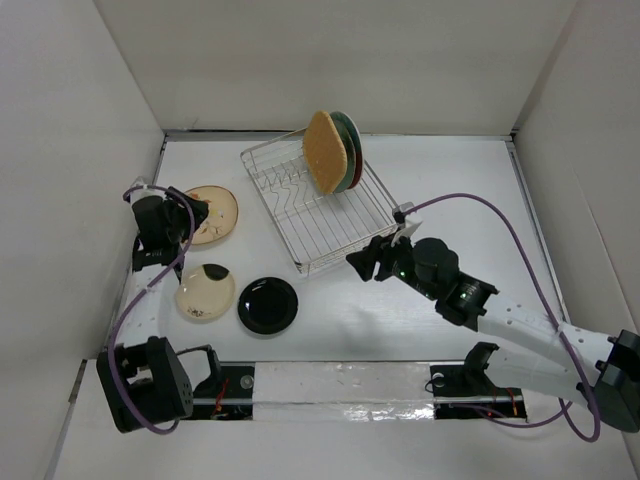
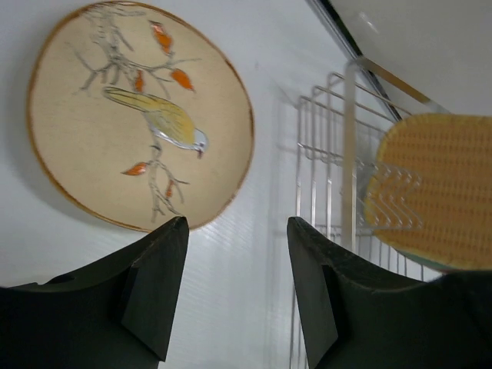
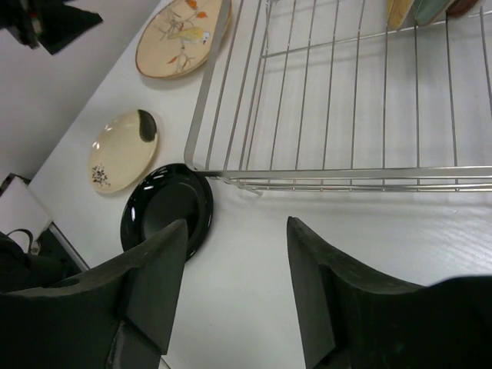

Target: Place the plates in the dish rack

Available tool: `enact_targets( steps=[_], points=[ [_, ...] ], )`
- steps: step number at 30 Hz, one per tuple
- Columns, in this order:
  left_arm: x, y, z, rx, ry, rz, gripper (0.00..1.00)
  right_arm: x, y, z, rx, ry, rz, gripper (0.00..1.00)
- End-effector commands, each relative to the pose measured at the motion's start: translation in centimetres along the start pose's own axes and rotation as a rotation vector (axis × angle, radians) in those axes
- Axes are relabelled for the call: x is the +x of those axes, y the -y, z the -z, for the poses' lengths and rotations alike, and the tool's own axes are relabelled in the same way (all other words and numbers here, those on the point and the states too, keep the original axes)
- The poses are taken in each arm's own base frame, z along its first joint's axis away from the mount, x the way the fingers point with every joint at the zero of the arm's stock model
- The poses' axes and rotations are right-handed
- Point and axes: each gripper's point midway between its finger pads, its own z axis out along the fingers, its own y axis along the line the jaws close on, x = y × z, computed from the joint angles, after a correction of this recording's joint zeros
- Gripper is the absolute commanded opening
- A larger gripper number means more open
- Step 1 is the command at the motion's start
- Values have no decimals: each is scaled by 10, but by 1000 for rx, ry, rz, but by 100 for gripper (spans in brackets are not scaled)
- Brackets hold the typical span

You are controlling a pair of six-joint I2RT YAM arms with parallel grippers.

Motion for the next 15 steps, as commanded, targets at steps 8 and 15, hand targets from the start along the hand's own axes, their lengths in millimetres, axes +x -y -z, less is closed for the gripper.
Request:
enact_targets(
  steps=[8,15],
  points=[
    [-22,-101,-34,-211,25,152,50,-28,-4,22,-15,110,2,62],
    [-14,-128,-53,-311,-34,131,51,-29,-4,27,-21,113,2,62]
  ],
)
